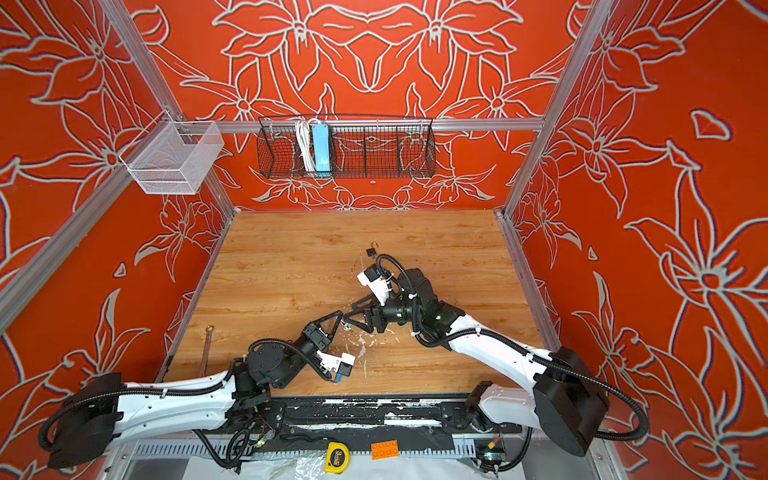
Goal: Unlock with the key
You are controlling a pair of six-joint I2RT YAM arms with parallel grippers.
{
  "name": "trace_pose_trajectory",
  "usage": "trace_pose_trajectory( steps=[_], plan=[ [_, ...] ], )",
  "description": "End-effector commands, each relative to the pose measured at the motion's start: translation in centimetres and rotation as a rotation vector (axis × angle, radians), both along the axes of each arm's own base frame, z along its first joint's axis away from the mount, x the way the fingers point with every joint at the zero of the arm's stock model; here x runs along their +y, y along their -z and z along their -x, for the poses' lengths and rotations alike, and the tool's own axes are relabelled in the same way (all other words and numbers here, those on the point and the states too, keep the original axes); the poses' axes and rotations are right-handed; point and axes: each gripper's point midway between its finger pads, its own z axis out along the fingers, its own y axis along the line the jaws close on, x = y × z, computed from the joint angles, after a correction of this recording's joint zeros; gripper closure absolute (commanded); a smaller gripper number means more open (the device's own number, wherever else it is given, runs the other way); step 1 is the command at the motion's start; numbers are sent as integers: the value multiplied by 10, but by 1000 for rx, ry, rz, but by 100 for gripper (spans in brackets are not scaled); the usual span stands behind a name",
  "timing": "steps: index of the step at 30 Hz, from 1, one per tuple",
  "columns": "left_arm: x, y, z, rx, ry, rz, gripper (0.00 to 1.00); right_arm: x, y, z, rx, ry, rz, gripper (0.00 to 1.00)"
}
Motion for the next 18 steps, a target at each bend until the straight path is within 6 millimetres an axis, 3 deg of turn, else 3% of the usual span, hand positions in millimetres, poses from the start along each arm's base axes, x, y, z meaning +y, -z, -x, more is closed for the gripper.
trace_pose_trajectory(
  steps=[1, 8, 18],
  plan=[
    [5, -23, 1, -28, 2, 108, 100, 8, -8, 5, 25, -71, -28, 55],
    [6, -25, 0, -25, -7, 121, 100, 5, -16, 10, 7, -84, -46, 61],
    [11, -32, -3, -35, -34, 157, 100, 6, -19, 16, 25, -121, -45, 60]
  ],
)
